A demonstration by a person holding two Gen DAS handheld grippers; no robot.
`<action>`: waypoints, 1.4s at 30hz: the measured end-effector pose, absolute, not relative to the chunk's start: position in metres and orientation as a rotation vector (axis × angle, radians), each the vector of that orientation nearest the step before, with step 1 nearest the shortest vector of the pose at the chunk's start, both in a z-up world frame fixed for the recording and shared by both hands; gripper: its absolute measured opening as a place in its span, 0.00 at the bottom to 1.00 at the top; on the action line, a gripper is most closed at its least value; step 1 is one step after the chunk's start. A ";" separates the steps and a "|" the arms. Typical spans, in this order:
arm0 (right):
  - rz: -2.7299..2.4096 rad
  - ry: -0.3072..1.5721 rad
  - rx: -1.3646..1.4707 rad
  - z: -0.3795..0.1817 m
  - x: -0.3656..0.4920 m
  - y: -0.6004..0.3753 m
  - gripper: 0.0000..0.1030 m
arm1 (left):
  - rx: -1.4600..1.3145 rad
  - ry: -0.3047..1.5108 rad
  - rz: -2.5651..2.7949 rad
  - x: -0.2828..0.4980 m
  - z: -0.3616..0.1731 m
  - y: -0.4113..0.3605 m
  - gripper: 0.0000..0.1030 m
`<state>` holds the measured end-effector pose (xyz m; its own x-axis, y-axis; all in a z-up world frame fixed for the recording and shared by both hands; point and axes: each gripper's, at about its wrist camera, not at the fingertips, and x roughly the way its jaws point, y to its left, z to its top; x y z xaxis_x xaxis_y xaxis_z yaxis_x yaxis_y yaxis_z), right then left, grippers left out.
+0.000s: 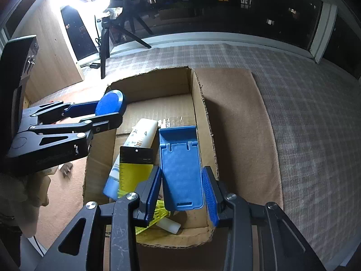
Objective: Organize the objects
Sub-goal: 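Carry the lid and stand over the box and open both tools, then grasp the white charger with the right tool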
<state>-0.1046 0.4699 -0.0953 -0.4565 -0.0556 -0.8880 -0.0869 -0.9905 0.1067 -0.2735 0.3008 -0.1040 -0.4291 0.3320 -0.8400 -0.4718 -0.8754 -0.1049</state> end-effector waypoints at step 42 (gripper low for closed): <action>2.880 0.340 -1.857 -0.089 -0.157 0.322 0.61 | -1.499 -0.157 2.459 -0.186 -0.128 0.065 0.69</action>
